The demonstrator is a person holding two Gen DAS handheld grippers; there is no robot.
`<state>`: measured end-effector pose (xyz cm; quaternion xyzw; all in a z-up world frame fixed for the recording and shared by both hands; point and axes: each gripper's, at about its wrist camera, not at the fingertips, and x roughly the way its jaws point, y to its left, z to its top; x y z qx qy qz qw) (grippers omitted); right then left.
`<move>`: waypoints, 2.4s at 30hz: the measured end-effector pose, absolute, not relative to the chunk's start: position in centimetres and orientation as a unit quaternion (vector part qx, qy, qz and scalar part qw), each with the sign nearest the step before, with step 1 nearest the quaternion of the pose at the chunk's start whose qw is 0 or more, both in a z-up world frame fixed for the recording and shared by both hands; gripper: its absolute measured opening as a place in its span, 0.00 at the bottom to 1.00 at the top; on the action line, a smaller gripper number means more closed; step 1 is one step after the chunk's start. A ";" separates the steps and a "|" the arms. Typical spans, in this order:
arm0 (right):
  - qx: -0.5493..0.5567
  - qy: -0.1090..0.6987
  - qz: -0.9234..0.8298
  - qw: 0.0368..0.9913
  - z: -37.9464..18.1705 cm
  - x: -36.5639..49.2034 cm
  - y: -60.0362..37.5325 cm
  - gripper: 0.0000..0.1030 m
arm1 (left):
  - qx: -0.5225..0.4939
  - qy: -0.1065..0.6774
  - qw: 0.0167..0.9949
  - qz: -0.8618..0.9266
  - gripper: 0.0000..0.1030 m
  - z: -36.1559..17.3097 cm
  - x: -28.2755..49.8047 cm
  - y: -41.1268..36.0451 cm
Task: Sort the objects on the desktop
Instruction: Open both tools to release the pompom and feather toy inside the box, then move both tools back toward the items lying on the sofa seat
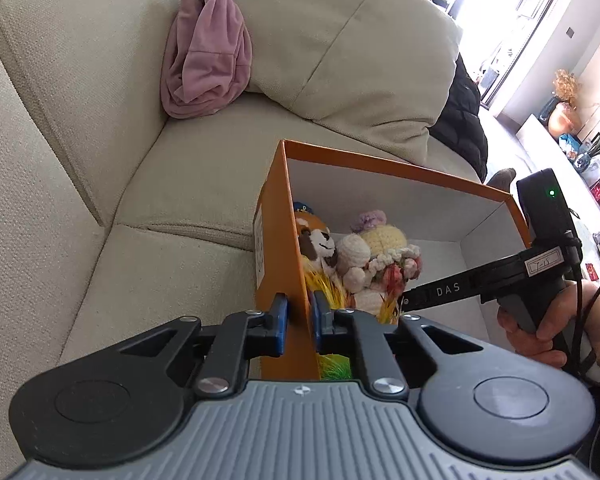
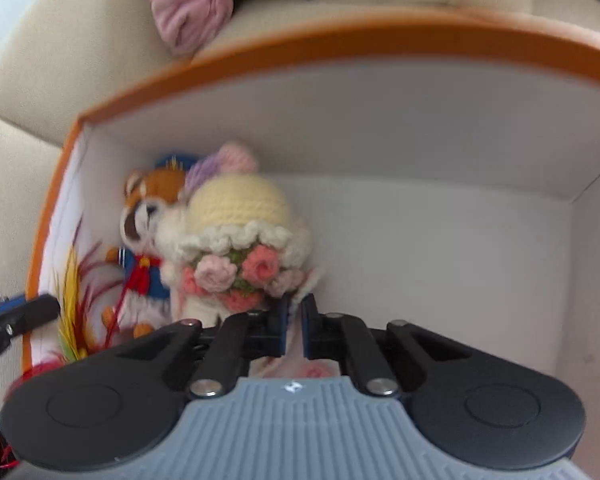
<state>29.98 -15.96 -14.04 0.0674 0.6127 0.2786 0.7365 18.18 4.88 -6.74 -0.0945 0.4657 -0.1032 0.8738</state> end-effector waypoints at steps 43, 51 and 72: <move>0.031 0.501 0.305 0.809 -9.6 28.3 -15.6 0.52 | -0.088 0.441 0.888 -0.098 0.13 -5.6 17.5 5.1; 0.012 0.440 0.315 0.841 -5.9 23.6 -16.6 0.52 | -0.074 0.413 0.904 -0.086 0.14 -2.2 14.2 5.4; -0.010 0.388 0.357 0.850 -4.6 4.6 -19.5 0.51 | -0.061 0.482 0.865 -0.130 0.29 -3.6 2.7 3.1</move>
